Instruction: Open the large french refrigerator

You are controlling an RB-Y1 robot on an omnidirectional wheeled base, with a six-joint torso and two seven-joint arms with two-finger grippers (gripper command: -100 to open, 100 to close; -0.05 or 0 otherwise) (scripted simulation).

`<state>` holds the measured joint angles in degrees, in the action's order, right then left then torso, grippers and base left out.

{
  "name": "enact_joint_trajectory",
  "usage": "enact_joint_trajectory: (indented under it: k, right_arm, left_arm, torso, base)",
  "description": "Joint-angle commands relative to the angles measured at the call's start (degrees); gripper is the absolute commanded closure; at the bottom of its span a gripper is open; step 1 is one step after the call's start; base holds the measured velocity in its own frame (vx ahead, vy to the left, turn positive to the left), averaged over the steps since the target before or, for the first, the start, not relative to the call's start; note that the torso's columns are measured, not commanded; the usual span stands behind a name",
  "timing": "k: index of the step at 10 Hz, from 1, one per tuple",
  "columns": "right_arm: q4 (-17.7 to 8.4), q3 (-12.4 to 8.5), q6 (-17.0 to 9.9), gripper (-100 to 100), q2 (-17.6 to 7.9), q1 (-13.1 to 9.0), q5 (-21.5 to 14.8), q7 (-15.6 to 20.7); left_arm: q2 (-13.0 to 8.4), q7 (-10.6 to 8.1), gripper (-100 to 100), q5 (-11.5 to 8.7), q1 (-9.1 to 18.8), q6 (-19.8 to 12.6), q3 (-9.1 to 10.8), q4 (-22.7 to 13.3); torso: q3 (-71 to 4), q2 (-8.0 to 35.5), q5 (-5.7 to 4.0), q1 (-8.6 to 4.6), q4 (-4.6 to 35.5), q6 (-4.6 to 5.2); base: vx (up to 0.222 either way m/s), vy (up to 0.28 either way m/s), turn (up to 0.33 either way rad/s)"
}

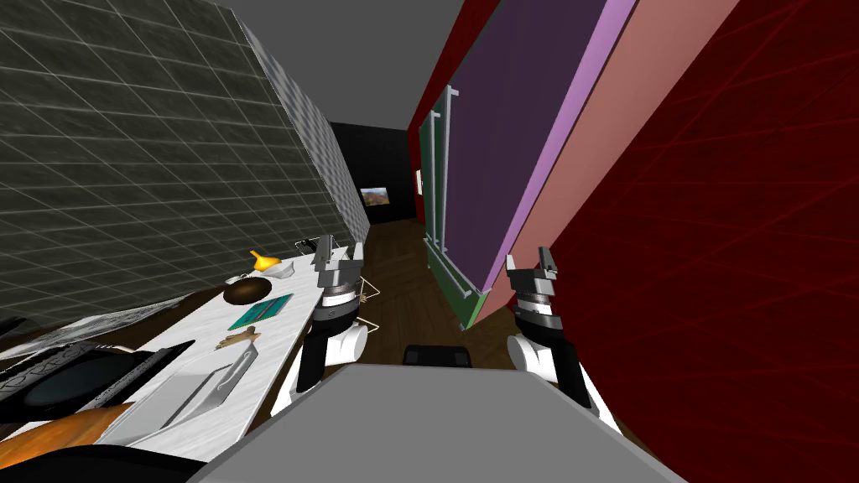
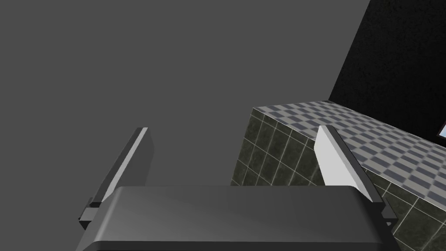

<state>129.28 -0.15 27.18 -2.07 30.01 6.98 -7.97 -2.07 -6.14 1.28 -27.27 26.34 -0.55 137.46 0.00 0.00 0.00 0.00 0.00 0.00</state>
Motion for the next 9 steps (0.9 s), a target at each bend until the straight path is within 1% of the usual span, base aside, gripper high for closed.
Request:
enact_joint_trajectory:
  k: [1,3,9]
  right_arm:
    - [0.00,0.00,0.00,0,0.00,0.00,0.00,0.00]
    - [0.01,0.00,0.00,0,0.00,0.00,0.00,0.00]
    - [0.02,0.00,0.01,0,0.00,0.00,0.00,0.00]
  left_arm:
    - [0.00,0.00,0,0.00,0.00,0.00,0.00,0.00]
    - [0.00,0.00,0,0.00,0.00,0.00,0.00,0.01]
    - [0.00,0.00,0,0.00,0.00,0.01,0.00,0.02]
  torso:
    - [-4.67,2.32,0.00,0.00,2.35,0.00]
    - [-20.14,10.03,0.00,0.00,10.06,0.00]
    - [-70.73,35.39,0.00,0.00,35.37,0.00]
  base:
    - [0.000,0.000,0.000]
    - [0.000,0.000,0.000]
    - [0.000,0.000,0.000]
